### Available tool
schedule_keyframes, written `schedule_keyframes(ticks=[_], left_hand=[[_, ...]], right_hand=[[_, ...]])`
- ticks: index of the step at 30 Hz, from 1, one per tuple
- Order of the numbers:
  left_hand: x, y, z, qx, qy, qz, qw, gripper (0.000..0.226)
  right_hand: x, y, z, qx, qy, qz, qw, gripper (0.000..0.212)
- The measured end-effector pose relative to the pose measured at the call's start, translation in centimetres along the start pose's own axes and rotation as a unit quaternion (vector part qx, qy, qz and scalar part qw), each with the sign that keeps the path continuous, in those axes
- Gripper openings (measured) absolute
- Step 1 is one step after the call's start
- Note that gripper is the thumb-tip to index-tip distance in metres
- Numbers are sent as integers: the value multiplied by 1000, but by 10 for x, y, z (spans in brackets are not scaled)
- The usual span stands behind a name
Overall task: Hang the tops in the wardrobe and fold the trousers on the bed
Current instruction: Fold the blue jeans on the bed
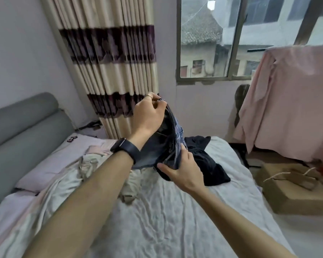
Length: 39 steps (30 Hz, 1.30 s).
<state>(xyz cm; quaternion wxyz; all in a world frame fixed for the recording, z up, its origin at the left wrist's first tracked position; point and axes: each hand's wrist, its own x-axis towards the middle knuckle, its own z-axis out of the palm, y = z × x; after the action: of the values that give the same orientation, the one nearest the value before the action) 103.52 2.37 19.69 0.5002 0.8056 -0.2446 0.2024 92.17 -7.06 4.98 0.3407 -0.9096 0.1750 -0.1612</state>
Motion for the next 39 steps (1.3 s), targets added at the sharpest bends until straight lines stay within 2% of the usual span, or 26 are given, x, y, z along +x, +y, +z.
schedule_keyframes(ticks=[4,8,11,14,15,18,20,24,26,28,31,33,36,39], left_hand=[[-28,80,-14,-76,29,-47,996,9],[-79,122,-19,-115,55,-99,987,10],[-129,121,-12,-90,36,-136,986,10],[-177,107,-10,-43,-15,-165,985,8],[-194,104,-11,-20,-36,-155,987,7],[-223,94,-23,59,-116,-84,988,27],[-228,91,-32,151,-163,-16,975,32],[-220,100,-51,297,-226,63,925,44],[-218,104,-60,341,-235,88,906,44],[-215,106,-66,368,-236,113,892,39],[-219,106,-74,389,-256,127,876,37],[-222,102,-77,408,-279,128,860,46],[-226,90,-84,460,-285,182,821,52],[-218,83,-91,468,-254,216,818,51]], right_hand=[[-68,27,-54,-93,109,-101,985,115],[-142,91,-100,-126,219,-170,952,84],[-179,135,-135,-173,232,-208,935,90],[-199,168,-169,-212,198,-227,930,69],[-204,177,-181,-230,176,-225,930,57],[-200,188,-207,-282,102,-222,928,31],[-192,191,-223,-287,67,-211,932,23],[-184,177,-255,-263,8,-234,936,51],[-181,170,-265,-326,-7,-246,913,63],[-176,164,-270,-371,12,-238,897,54],[-173,150,-270,-353,68,-237,903,23],[-171,137,-273,-296,103,-204,927,25],[-165,110,-277,-202,132,-132,961,27],[-157,86,-283,-161,159,-107,968,26]])
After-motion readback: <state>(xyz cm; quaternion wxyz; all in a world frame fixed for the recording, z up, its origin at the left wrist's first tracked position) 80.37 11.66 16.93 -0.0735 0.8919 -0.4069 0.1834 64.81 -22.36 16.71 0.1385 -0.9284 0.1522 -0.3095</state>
